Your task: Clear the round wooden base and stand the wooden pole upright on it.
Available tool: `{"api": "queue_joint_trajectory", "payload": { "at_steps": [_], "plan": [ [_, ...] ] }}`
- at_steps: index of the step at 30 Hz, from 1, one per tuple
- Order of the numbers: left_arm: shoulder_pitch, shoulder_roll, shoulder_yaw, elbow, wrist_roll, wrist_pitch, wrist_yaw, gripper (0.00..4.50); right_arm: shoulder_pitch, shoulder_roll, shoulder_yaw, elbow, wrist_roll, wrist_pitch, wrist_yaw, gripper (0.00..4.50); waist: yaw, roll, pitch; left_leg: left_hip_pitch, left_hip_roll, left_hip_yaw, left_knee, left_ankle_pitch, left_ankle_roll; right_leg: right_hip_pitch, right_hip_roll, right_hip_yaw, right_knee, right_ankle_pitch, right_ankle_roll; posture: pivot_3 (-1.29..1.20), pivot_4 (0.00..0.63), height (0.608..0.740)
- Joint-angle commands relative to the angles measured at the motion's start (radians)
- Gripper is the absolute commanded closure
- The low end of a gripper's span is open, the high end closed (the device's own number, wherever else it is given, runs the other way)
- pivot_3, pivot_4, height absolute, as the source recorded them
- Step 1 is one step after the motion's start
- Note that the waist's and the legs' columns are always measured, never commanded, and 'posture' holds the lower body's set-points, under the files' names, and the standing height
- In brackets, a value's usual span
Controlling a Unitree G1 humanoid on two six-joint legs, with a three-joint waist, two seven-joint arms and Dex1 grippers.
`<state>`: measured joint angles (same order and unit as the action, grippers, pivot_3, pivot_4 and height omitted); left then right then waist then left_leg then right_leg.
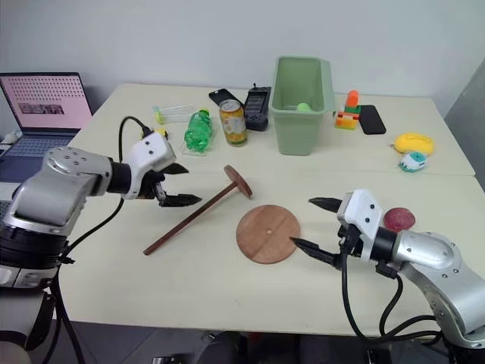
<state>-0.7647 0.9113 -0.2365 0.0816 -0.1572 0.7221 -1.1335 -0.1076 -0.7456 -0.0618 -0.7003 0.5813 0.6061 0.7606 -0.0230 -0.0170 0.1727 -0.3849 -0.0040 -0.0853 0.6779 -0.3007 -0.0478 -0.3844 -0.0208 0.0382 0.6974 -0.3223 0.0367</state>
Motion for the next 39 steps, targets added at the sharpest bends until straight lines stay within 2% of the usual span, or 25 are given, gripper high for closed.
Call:
{"api": "queue_joint_trajectory", "payload": {
  "at_steps": [1,7,12,20,24,30,33,39],
  "plan": [
    [-0.074,-0.013,-0.057,0.033,0.043,0.037,-0.029,0.0,0.014,-0.011,0.022,-0.026,0.006,-0.026,0.037,0.04,-0.002,0.0,0.0,0.0,0.0,0.0,0.0,0.0,0.0,0.0,0.0,0.0,0.0,0.0,0.0,0.0,0.15,0.74],
    [-0.166,-0.096,-0.144,0.127,0.068,0.129,-0.059,0.0,0.077,-0.002,0.05,-0.02,-0.035,-0.082,0.06,0.04,-0.005,0.0,0.0,0.0,0.0,0.0,0.0,0.0,0.0,-0.001,0.0,0.0,0.0,0.0,0.0,0.0,0.15,0.74],
    [-0.205,-0.124,-0.212,0.23,0.132,0.068,-0.085,0.0,0.113,0.018,0.073,-0.039,-0.052,-0.103,0.04,0.04,-0.01,-0.001,0.0,-0.001,0.0,0.0,0.0,0.0,0.0,-0.001,0.0,0.001,0.001,0.0,0.0,0.0,0.15,0.74],
    [-0.267,-0.19,-0.238,0.364,0.177,0.039,-0.101,0.0,0.119,0.03,0.085,-0.067,-0.049,-0.097,0.016,0.04,-0.009,-0.001,0.0,-0.001,0.0,-0.001,0.0,0.0,0.0,-0.002,0.001,0.0,0.001,0.0,0.0,0.0,0.15,0.74],
    [-0.27,-0.212,-0.243,0.415,0.203,-0.002,-0.104,0.62,0.109,0.024,0.077,-0.077,-0.037,-0.082,0.008,0.0,-0.009,-0.001,0.0,-0.001,0.0,0.0,0.0,0.0,0.0,-0.002,0.0,0.001,0.001,0.0,0.0,0.0,0.15,0.74],
    [-0.264,-0.238,-0.238,0.447,0.229,-0.037,-0.103,1.87,0.091,0.016,0.07,-0.082,-0.024,-0.062,0.001,0.0,-0.009,-0.001,0.001,-0.001,0.0,-0.001,0.0,0.0,0.0,-0.002,0.0,0.0,0.001,0.0,0.0,0.0,0.15,0.74],
    [-0.263,-0.245,-0.233,0.466,0.244,-0.06,-0.094,2.33,0.085,0.015,0.066,-0.086,-0.015,-0.052,-0.001,0.0,-0.009,-0.001,0.001,-0.001,0.0,-0.001,0.0,0.0,0.0,-0.002,0.0,0.0,0.001,0.0,0.0,0.0,0.15,0.74],
    [-0.273,-0.249,-0.205,0.488,0.245,-0.079,-0.091,3.77,0.068,-0.001,0.053,-0.079,-0.004,-0.029,-0.001,0.0,-0.009,-0.001,0.001,-0.001,0.0,-0.001,0.0,0.0,0.0,-0.002,0.0,0.001,0.001,0.0,0.0,0.0,0.15,0.74]
  ]
}}
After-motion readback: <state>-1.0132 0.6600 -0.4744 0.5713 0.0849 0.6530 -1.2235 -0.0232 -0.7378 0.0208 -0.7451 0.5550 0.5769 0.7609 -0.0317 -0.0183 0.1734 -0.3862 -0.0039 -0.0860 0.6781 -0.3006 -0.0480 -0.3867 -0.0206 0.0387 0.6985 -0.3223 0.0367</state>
